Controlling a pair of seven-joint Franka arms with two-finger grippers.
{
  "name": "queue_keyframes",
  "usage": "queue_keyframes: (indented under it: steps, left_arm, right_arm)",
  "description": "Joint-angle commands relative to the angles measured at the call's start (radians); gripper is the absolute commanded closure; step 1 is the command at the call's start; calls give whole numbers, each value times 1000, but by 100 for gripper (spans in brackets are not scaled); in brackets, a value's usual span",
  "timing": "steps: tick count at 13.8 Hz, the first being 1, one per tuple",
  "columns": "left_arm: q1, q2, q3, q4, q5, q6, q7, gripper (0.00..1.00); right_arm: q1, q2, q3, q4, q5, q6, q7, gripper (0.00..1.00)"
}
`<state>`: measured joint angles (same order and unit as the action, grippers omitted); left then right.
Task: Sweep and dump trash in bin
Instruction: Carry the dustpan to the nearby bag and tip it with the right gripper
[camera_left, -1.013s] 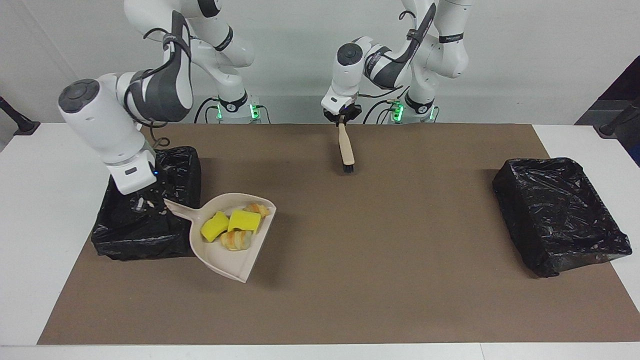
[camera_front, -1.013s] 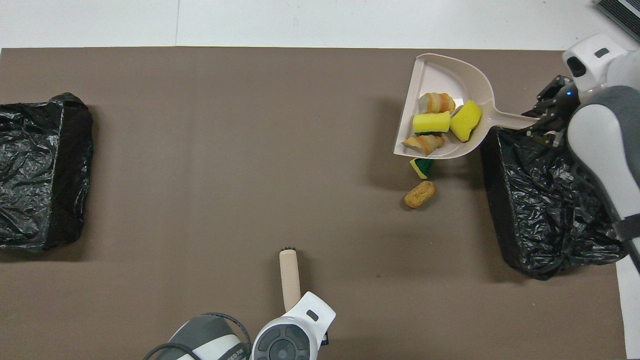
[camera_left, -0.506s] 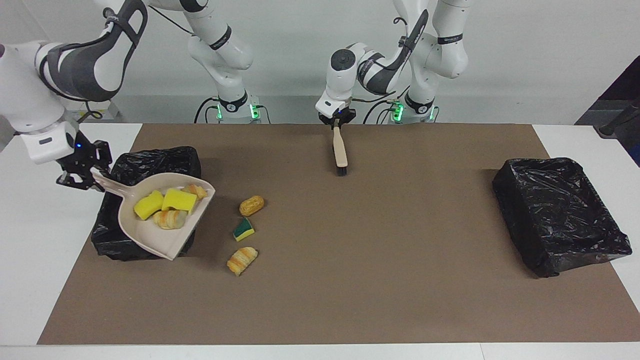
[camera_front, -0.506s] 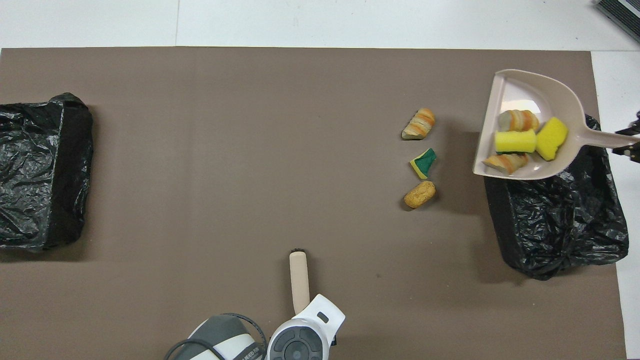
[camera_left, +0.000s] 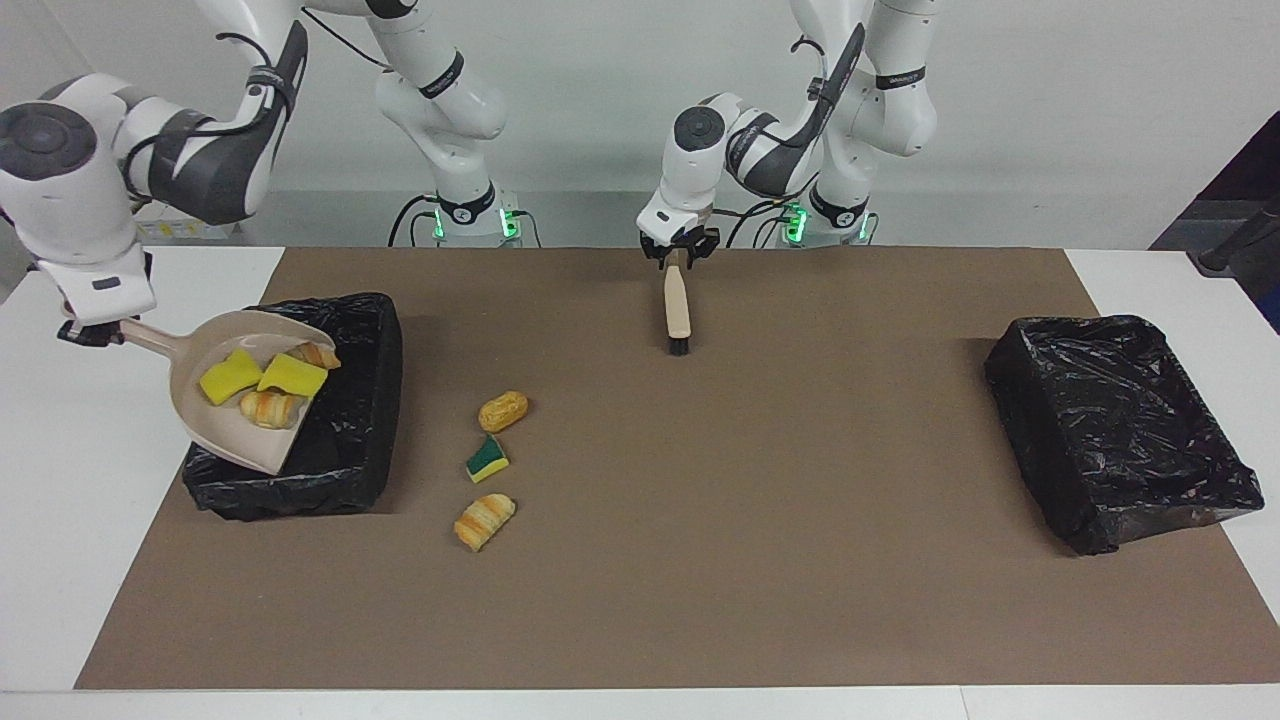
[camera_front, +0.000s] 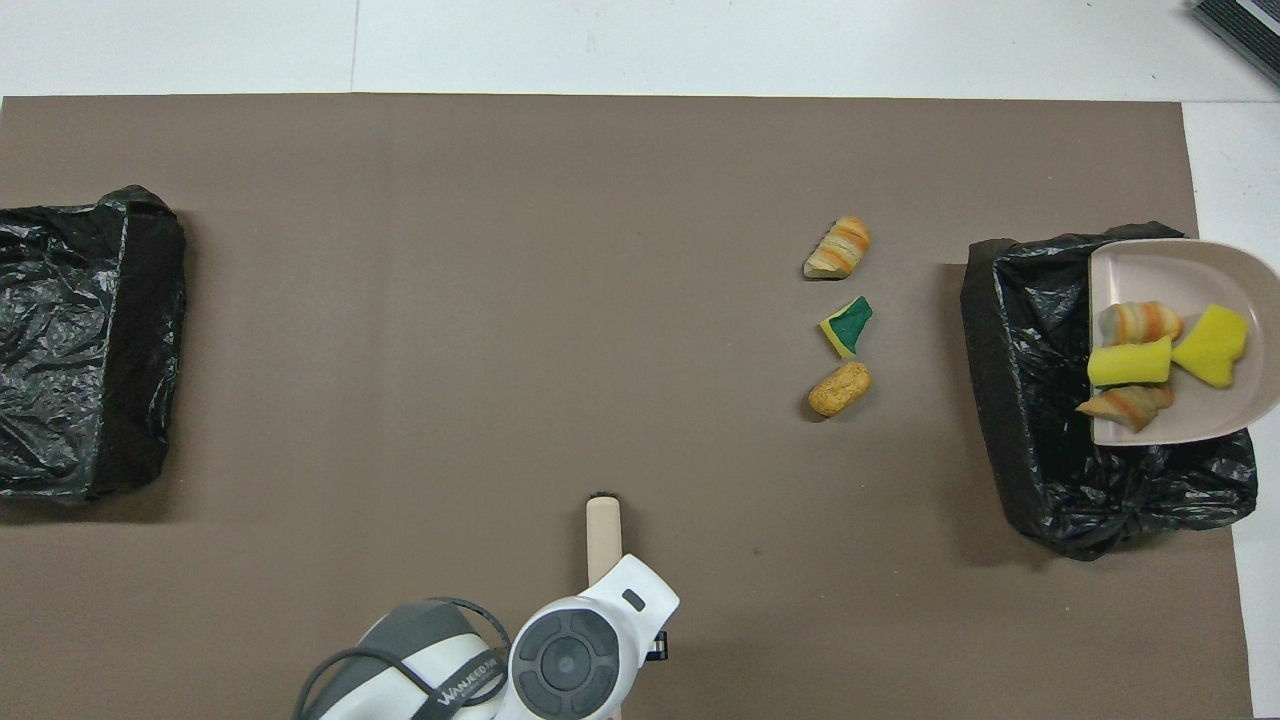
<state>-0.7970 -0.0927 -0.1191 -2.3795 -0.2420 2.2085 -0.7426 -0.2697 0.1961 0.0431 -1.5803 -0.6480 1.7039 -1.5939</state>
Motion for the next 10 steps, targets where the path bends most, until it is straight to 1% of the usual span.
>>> queue_keyframes:
  steps: [1,3,4,5,7,9,10]
  left_arm:
    - [106,14,-1,87,24,-12,90,0]
    - [240,16,-1,179,101,-79,196,0]
    - [301,22,-1,240,130,-125,257,0]
    - [358,27,-1,285,132,-157,303,0]
    - [444,28,1,389,191,-246,369,0]
    - [522,47,1,532,202,-372,493,0]
    - [556,63,1,616,204,-447,531,0]
  right_arm:
    - [44,-46,4,-37,-163,-65,-12,100]
    - [46,-75,4,-29,-194,-72,-85,100]
    - [41,-89,6,-12,-190,-73,-133,100]
    - [30,-90,6,12,-168,-73,-170,100]
    - [23,-95,-6,46,-90,-87,-192,100]
    - [21,-109,-8,55,-8,-113,-178,100]
    - [23,-109,-5,71,57,-118,-146,100]
